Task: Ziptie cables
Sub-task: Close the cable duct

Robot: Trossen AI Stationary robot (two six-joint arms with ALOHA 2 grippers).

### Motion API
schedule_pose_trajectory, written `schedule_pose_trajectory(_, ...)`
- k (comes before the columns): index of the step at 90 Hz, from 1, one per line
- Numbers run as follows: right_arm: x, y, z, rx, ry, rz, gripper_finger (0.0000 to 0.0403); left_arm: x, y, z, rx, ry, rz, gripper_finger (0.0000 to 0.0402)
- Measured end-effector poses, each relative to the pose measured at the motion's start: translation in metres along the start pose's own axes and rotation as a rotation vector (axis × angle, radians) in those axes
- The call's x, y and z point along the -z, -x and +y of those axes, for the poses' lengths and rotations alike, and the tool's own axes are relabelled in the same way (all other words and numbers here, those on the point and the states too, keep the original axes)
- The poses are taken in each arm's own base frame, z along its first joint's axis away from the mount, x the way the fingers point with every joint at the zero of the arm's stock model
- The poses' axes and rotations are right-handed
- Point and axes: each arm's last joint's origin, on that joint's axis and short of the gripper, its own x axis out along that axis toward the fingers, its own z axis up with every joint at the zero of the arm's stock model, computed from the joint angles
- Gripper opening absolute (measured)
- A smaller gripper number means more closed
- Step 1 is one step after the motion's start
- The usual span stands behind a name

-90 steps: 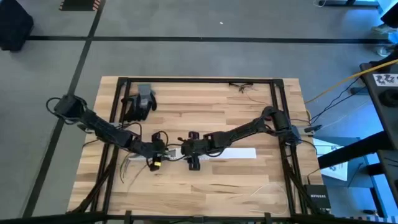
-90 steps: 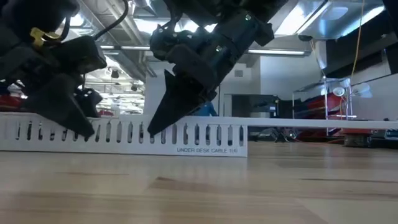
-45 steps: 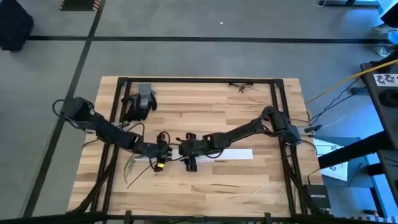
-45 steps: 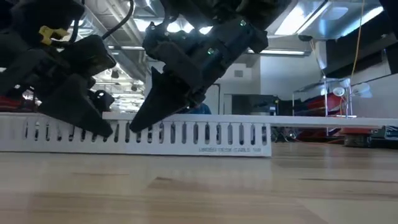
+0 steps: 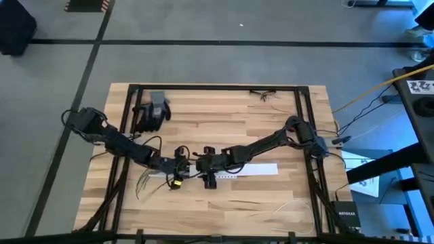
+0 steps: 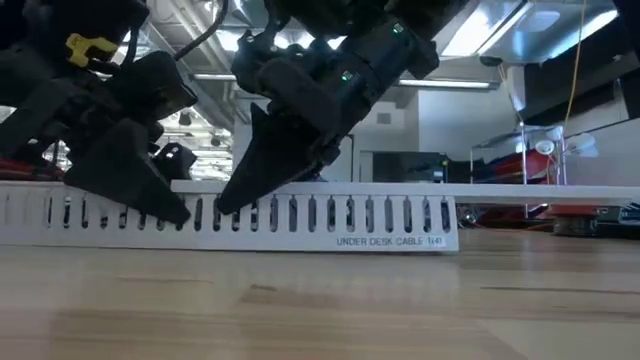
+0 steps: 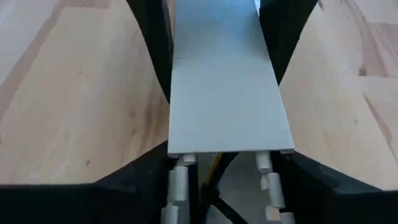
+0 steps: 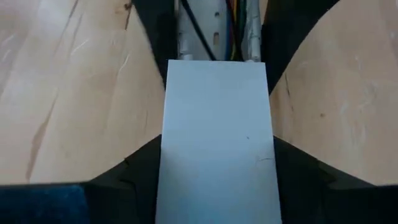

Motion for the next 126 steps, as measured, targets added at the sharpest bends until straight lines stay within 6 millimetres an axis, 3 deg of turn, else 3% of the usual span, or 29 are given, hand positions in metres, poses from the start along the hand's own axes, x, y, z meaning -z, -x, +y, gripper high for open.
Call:
schedule_pose_trajectory(19, -0.001, -0.001, -0.003, 0.027, -0.002, -0.007, 0.0229, -0.013, 0.018, 0.002, 0.007, -0.003, 0.076, 0.0301)
schedule_pose_trajectory(40, 0.001, -0.001, -0.003, 0.027, 0.000, 0.009, 0.0229, -0.031, 0.055, 0.002, -0.019, 0.030, 0.197, 0.0305)
schedule_pose_trajectory(51, 0.001, -0.001, -0.003, 0.025, 0.001, 0.013, 0.0229, -0.030, 0.068, 0.001, -0.031, 0.053, 0.212, 0.0305)
schedule_pose_trajectory(90, 0.002, -0.001, -0.003, 0.017, 0.003, 0.013, 0.0229, 0.003, 0.061, 0.001, -0.044, 0.079, 0.155, 0.0305)
schedule_pose_trajectory(103, 0.002, -0.001, -0.002, 0.016, 0.003, 0.010, 0.0229, 0.015, 0.059, 0.004, -0.043, 0.086, 0.136, 0.0283)
schedule_pose_trajectory(126, 0.001, -0.001, -0.002, 0.009, 0.005, 0.001, 0.0229, 0.026, 0.058, 0.008, -0.050, 0.080, 0.097, 0.0202)
